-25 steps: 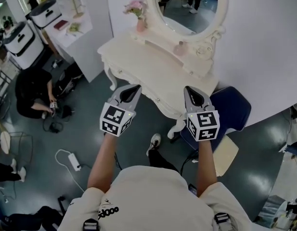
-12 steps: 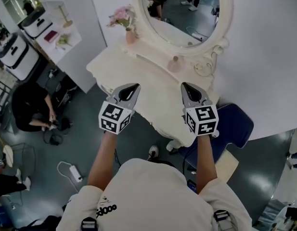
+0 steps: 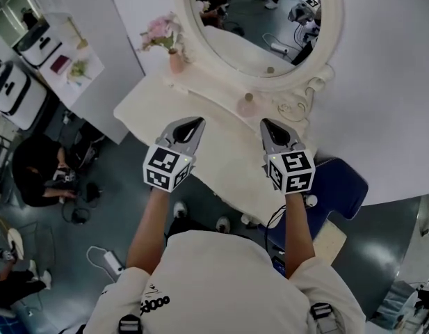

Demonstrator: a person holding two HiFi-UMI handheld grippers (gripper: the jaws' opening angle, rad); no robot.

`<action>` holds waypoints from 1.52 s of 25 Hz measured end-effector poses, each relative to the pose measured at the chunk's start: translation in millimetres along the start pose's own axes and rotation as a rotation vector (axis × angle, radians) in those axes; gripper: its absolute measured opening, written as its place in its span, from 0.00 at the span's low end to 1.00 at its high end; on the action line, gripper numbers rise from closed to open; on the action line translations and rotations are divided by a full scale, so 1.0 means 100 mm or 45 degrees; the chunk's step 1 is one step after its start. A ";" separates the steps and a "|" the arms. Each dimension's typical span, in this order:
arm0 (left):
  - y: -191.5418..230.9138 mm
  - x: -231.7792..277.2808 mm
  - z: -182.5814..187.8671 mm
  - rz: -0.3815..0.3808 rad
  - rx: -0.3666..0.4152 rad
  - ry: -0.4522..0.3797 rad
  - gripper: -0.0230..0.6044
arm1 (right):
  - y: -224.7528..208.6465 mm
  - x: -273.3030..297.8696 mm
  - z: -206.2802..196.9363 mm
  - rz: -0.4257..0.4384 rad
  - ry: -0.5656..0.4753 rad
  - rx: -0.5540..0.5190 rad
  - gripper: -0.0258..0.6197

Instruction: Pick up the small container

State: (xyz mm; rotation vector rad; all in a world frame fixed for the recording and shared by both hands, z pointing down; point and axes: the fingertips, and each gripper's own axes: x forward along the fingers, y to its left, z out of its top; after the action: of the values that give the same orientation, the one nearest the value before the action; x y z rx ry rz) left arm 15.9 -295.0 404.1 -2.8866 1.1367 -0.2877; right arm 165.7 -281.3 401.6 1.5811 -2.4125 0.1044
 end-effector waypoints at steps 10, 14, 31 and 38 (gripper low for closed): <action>0.66 0.59 -0.13 -0.182 -0.001 0.003 0.06 | -0.27 0.70 -0.16 -0.185 0.056 0.113 0.15; 0.89 0.81 -0.18 -0.272 0.010 0.023 0.06 | -0.36 1.03 -0.30 -0.246 0.120 0.109 0.24; 1.31 1.52 -0.88 -0.461 -0.070 0.223 0.06 | -0.76 2.04 -1.24 -0.393 0.379 0.168 0.39; 1.42 1.59 -0.92 -0.440 -0.065 0.247 0.06 | -0.89 2.17 -1.36 -0.427 0.345 0.164 0.25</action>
State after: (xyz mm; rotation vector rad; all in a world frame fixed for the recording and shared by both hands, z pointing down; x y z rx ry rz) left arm 17.7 -502.8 507.1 -3.1472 0.6610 -0.5656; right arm 188.4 -483.8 580.3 1.8685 -1.9451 0.3898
